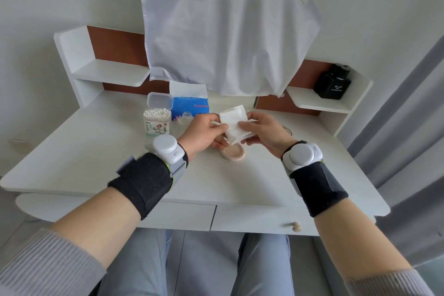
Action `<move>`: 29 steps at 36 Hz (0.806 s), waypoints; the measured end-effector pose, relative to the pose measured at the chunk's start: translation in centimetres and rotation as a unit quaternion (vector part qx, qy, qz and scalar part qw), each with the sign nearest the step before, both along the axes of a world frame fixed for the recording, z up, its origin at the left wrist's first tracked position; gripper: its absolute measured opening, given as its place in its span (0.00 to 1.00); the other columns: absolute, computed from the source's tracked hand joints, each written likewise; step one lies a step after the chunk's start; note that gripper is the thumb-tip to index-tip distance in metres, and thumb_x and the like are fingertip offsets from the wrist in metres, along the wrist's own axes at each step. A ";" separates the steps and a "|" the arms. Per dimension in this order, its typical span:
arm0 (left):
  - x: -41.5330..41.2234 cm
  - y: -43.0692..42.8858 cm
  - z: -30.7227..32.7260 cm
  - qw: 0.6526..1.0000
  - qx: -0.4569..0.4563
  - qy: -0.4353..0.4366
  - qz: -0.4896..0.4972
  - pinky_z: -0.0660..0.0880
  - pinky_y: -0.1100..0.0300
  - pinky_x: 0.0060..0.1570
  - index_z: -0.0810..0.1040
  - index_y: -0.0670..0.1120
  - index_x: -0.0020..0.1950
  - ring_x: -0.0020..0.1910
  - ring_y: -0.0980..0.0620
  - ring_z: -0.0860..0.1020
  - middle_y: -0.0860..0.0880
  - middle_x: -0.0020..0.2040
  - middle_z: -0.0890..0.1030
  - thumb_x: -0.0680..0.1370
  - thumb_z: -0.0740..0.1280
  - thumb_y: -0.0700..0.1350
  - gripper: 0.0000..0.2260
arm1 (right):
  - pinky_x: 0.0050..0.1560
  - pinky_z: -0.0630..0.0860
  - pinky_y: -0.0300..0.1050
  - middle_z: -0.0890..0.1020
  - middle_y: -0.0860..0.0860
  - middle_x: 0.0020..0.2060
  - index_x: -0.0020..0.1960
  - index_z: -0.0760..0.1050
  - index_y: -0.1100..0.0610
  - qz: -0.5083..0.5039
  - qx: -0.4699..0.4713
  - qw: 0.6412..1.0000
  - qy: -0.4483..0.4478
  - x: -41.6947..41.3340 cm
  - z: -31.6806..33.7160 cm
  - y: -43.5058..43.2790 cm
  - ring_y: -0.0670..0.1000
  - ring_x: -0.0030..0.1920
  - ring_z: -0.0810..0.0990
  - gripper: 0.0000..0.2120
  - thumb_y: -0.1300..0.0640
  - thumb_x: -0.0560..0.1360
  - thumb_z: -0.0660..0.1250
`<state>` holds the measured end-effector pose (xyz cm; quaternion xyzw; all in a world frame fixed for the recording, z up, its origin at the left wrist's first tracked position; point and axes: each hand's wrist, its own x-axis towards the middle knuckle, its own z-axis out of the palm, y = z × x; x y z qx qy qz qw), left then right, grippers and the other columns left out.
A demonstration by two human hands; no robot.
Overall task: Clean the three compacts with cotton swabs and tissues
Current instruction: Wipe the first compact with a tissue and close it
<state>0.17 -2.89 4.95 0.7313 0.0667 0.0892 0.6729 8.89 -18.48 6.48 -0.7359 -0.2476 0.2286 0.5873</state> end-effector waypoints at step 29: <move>-0.1 -0.1 -0.5 0.988 -0.139 -0.030 -0.065 0.73 0.63 0.35 0.81 0.40 0.47 0.32 0.52 0.75 0.48 0.37 0.81 0.79 0.56 0.30 0.14 | 0.30 0.75 0.41 0.78 0.59 0.32 0.34 0.75 0.57 0.033 0.149 0.982 0.108 -0.2 -1.4 -0.6 0.53 0.28 0.78 0.22 0.70 0.78 0.49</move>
